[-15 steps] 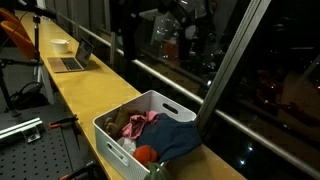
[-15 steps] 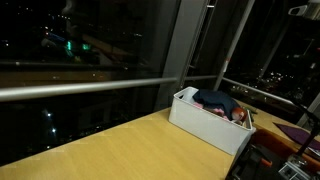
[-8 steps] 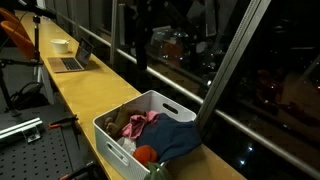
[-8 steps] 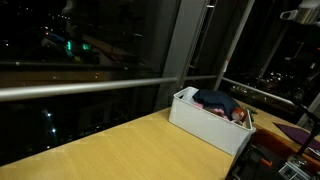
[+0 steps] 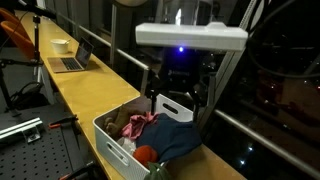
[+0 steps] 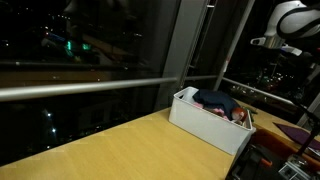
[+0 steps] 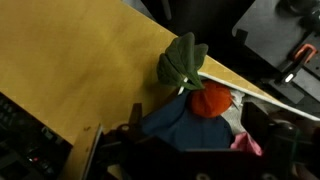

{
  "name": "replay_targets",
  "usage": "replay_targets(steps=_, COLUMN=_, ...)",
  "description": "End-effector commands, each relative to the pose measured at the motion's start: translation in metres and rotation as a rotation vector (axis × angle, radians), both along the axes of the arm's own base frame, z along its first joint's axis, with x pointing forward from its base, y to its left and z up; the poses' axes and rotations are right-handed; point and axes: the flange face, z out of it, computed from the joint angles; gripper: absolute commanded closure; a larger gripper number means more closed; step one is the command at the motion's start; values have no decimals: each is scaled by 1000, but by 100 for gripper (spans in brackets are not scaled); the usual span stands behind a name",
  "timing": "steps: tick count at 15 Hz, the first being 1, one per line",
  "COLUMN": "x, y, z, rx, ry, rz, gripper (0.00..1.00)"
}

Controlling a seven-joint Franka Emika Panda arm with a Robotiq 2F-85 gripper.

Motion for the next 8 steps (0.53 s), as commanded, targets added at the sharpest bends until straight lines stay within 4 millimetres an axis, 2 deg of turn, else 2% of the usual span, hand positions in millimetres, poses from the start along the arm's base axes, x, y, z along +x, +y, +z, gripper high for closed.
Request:
replay_targets(steps=1, x=-2, y=-32, z=-27, rx=8, ry=124, rz=110, gripper=0)
replay_targets(steps=5, x=-9, y=-55, z=-57, rx=8, ry=212, rz=201, gripper=0)
replay_targets(steps=8, x=0, y=-49, z=-86, rx=45, ry=251, rz=269, gripper=0)
